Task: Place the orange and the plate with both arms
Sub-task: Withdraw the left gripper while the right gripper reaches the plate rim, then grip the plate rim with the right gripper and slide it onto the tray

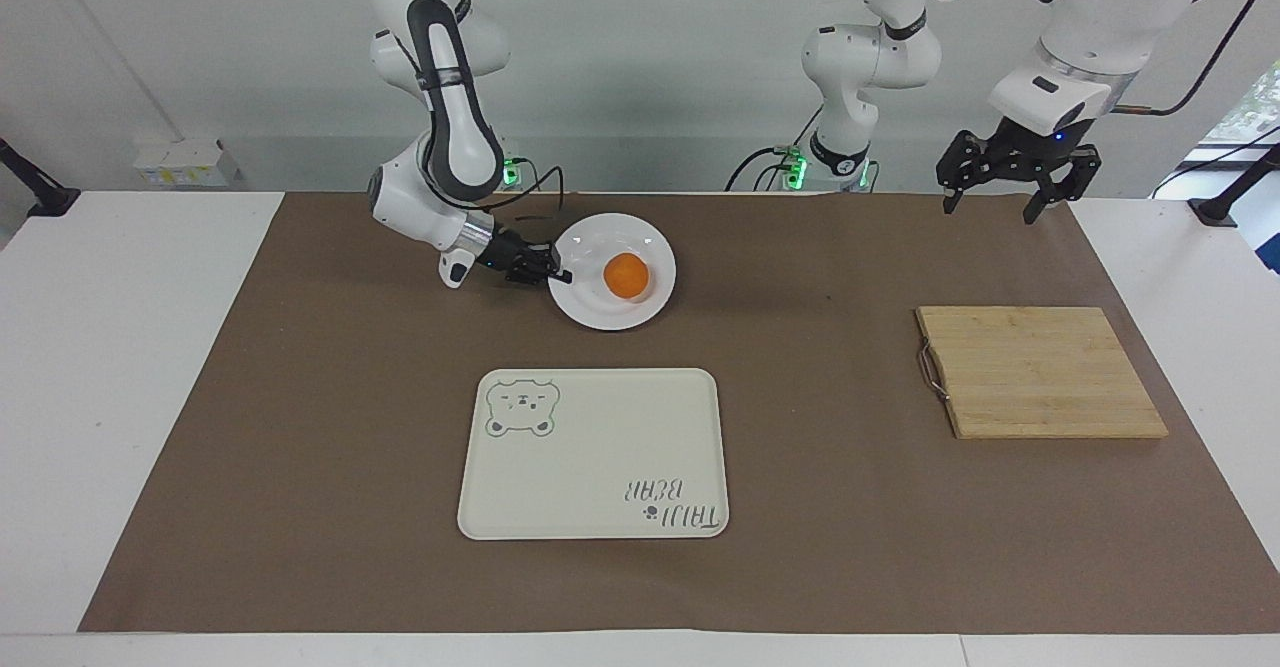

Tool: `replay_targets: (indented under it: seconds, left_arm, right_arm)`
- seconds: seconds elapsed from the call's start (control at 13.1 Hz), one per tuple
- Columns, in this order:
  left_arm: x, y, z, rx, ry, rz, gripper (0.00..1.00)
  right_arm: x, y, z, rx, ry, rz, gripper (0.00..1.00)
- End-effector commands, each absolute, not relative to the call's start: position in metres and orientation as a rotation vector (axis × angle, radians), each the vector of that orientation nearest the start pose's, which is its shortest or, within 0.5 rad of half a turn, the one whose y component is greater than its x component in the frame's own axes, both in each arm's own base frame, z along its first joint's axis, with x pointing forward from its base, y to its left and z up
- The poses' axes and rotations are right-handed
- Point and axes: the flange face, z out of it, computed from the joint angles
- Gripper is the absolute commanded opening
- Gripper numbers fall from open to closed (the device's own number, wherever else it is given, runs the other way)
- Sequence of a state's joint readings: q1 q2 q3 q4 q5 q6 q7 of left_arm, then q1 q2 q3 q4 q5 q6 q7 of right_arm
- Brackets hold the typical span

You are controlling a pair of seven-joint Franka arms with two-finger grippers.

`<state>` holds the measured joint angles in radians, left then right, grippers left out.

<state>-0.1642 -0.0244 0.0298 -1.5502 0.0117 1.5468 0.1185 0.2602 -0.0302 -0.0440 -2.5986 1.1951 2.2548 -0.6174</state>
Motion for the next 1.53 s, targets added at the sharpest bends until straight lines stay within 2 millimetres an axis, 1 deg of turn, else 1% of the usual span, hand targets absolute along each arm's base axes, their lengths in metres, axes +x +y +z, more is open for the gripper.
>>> replay_targets:
  seconds: [0.0, 0.08, 0.15, 0.31, 0.46, 0.53, 0.69, 0.84, 0.92, 1.14, 1.3, 1.45]
  left_arm:
    - [0.538, -0.068, 0.648, -3.091, 0.384, -0.041, 1.00]
    - [0.537, -0.068, 0.648, -3.091, 0.385, -0.043, 1.00]
    - [0.538, -0.067, 0.648, -3.091, 0.382, -0.043, 1.00]
    - [0.538, -0.067, 0.648, -3.090, 0.382, -0.041, 1.00]
    - [0.538, -0.067, 0.648, -3.091, 0.382, -0.041, 1.00]
    - [0.538, -0.067, 0.648, -3.091, 0.382, -0.041, 1.00]
    - [0.538, -0.067, 0.648, -3.091, 0.382, -0.041, 1.00]
    - [0.538, -0.067, 0.648, -3.091, 0.382, -0.041, 1.00]
    - [0.538, -0.067, 0.648, -3.091, 0.382, -0.041, 1.00]
    - [0.538, -0.067, 0.648, -3.091, 0.382, -0.043, 1.00]
    - [0.538, -0.067, 0.648, -3.091, 0.382, -0.043, 1.00]
    - [0.538, -0.067, 0.648, -3.092, 0.380, -0.041, 1.00]
  right_arm:
    - [0.405, 0.113, 0.250, -2.324, 0.171, 0.119, 0.00]
    - [0.412, 0.112, 0.253, -2.316, 0.143, 0.100, 0.00]
    - [0.420, 0.110, 0.256, -2.312, 0.069, 0.059, 0.00]
    - [0.434, 0.099, 0.266, -2.306, -0.029, -0.030, 0.00]
    - [0.443, 0.092, 0.275, -2.279, -0.081, -0.071, 0.00]
    - [0.450, 0.088, 0.282, -2.273, -0.088, -0.098, 0.00]
    - [0.464, 0.091, 0.299, -2.253, -0.103, -0.127, 0.00]
    - [0.481, 0.084, 0.314, -2.233, -0.096, -0.160, 0.00]
    - [0.490, 0.080, 0.318, -2.225, -0.098, -0.170, 0.00]
    - [0.536, 0.066, 0.337, -2.213, -0.121, -0.171, 0.00]
    - [0.566, 0.062, 0.348, -2.231, -0.109, -0.156, 0.00]
    - [0.605, 0.070, 0.369, -2.277, -0.101, -0.159, 0.00]
